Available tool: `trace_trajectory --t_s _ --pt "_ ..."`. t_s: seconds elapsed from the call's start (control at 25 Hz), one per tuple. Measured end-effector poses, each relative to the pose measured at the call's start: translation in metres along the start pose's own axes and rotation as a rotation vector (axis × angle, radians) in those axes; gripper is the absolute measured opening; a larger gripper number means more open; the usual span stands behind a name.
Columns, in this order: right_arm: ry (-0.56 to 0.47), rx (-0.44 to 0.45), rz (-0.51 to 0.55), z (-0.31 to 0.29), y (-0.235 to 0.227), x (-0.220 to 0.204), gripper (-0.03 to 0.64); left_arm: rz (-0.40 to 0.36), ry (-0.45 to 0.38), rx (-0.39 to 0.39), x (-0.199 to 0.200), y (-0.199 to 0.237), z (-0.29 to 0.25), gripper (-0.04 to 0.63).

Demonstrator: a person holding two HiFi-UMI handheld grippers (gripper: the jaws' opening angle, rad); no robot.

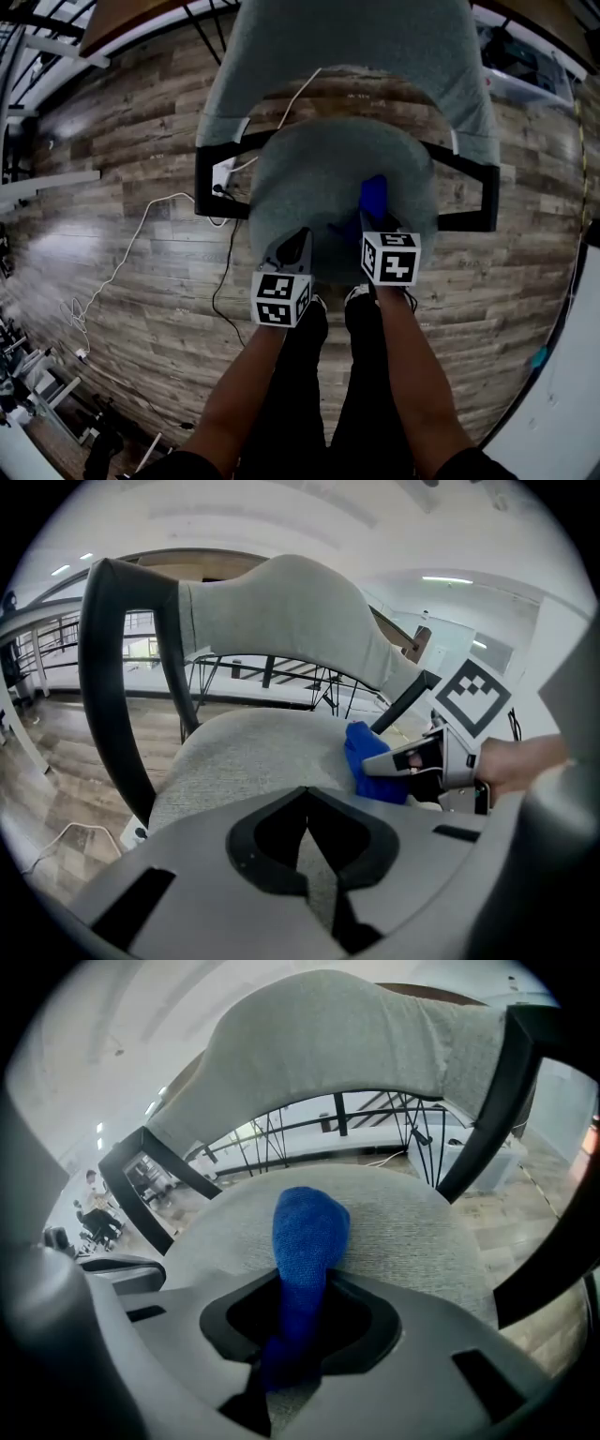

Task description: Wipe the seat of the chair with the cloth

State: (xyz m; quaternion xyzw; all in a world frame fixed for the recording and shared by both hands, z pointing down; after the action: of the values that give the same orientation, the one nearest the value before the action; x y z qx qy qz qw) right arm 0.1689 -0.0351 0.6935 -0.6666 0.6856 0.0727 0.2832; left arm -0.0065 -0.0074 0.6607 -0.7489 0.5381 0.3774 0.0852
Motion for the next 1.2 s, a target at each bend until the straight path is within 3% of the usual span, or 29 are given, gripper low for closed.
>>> trace_trajectory --t_s 0.32,0.52,0.88,1.2 --pt "0.013 -0.019 -0.007 0.02 -0.046 -0.007 0.109 -0.041 0.023 -0.017 0.0 -0.038 -0.012 0.008" --pt "0.016 -0.034 -0.038 0.036 -0.077 -0.015 0.109 0.012 0.035 -0.016 -0.005 -0.067 -0.015 0.008" --pt "0.022 -0.075 -0.033 0.059 -0.112 -0.03 0.109 0.036 0.055 -0.044 -0.011 -0.122 -0.021 0.008" --pt "-0.028 -0.108 -0.048 0.065 -0.113 -0.032 0.109 0.028 0.045 -0.06 -0.02 -0.121 -0.016 0.007"
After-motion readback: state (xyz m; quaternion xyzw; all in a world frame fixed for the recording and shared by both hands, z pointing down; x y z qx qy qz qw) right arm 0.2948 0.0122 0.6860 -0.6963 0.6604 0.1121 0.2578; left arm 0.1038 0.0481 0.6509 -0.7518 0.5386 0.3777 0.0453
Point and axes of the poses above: the fingertips, and each gripper's own axes: z backward along the fingers, y to its left, x out of its top, the point moved 6 cm from there along z, backward along the fingers, and after that the axes turned 1 degree about -y, right-handed, at the moved point
